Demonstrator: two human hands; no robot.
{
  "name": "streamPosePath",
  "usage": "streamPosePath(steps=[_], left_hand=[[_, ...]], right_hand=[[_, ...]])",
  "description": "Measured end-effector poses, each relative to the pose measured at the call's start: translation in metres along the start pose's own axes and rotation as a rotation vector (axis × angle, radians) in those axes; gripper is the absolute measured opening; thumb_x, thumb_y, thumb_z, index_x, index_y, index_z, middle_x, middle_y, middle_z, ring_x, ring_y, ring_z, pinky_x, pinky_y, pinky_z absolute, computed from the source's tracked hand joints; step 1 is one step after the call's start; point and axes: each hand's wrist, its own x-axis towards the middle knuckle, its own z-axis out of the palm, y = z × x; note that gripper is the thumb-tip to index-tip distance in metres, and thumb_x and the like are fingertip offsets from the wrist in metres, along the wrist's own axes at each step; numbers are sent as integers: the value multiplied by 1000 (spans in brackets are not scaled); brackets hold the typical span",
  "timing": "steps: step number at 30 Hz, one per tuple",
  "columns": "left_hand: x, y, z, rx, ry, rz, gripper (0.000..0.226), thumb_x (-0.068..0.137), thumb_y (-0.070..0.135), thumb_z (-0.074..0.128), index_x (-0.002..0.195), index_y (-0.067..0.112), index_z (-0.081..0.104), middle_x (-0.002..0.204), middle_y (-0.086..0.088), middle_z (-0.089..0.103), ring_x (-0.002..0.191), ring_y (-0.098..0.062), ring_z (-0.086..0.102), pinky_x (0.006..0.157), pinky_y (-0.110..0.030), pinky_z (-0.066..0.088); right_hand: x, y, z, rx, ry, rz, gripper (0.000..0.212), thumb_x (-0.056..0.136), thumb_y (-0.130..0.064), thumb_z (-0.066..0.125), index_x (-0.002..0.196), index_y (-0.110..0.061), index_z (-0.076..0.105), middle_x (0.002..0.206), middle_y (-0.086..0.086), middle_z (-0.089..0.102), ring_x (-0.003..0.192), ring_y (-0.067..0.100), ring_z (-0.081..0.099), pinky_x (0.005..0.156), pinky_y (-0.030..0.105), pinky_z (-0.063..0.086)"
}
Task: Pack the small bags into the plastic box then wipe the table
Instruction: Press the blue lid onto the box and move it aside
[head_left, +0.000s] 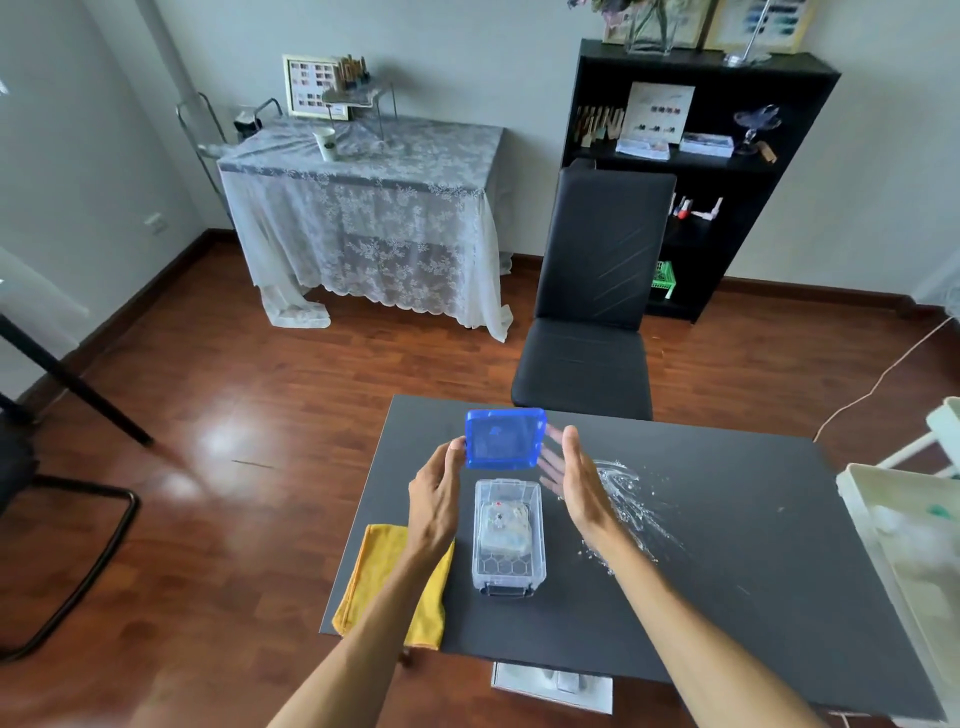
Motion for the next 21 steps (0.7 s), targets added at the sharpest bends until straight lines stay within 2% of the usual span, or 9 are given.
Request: streamPosePath(steps=[3, 6, 9, 11, 12, 14, 15, 18, 21], left_hand=[[-20, -2, -1, -27, 3, 0, 43, 97, 54, 39, 107, 29, 72, 108, 13, 73, 109, -4, 64, 101, -37, 48], [-36, -5, -1, -15, 6, -14, 39, 94, 59, 43, 102, 34, 72, 105, 16, 73, 104, -4, 64, 93, -29, 49], [-48, -8, 2, -67, -36, -10, 30, 92, 53, 57, 106, 29, 69, 107, 12, 73, 105, -7, 66, 82, -13, 49], [-54, -16, 2, -97, -120, -14, 26, 95, 40, 59, 116, 27, 64, 116, 8, 71, 112, -11, 64, 86, -17, 51], [-56, -20, 1, -65, -171, -4, 28, 97, 38, 56, 123, 29, 61, 123, 9, 68, 117, -10, 61, 91, -21, 51], [-61, -31, -3, 22, -263, 1, 37, 99, 39, 51, 135, 34, 51, 138, 16, 56, 130, -3, 49, 103, -22, 43], [-64, -35, -4, 64, -289, -7, 40, 99, 40, 51, 138, 37, 47, 143, 20, 49, 134, 2, 41, 107, -17, 37], [-71, -51, -8, 239, -306, 16, 47, 100, 31, 50, 143, 39, 35, 153, 17, 31, 141, 8, 22, 107, -3, 19], [-80, -65, -12, 386, -311, 43, 54, 100, 22, 51, 149, 29, 30, 156, 12, 25, 143, 5, 15, 107, 0, 12]], right_hand=[[-22, 10, -1, 87, -27, 69, 81, 88, -70, 24, 149, -19, 38, 154, 11, 41, 142, 23, 40, 117, 36, 33], [-39, 21, -1, 97, -35, 82, 77, 89, -68, 29, 147, -20, 44, 155, 1, 39, 141, 15, 39, 121, 36, 27], [-51, 34, -3, -45, -24, 27, 60, 100, -49, 41, 151, -17, 38, 158, -2, 37, 137, 4, 40, 120, 29, 27], [-59, 43, -3, -125, -8, -17, 54, 103, -28, 48, 153, -12, 33, 159, -2, 33, 140, 2, 35, 112, 11, 28], [-62, 50, -4, -167, 8, -43, 55, 103, -20, 50, 153, -10, 31, 158, -1, 33, 141, 3, 33, 109, 8, 28], [-66, 61, -5, -310, 35, -92, 55, 103, -15, 51, 154, -11, 30, 160, 0, 30, 145, 5, 29, 113, 12, 23], [-67, 66, -5, -401, 39, -115, 56, 103, -15, 51, 154, -12, 29, 161, 0, 27, 147, 6, 24, 115, 12, 18], [-66, 82, -3, -609, 9, -140, 61, 103, -17, 50, 156, -13, 22, 165, 1, 11, 149, 4, 8, 110, 2, 3], [-65, 92, -1, -704, -52, -143, 68, 101, -21, 53, 158, -16, 16, 165, -1, 1, 146, -1, 1, 110, 3, 1]])
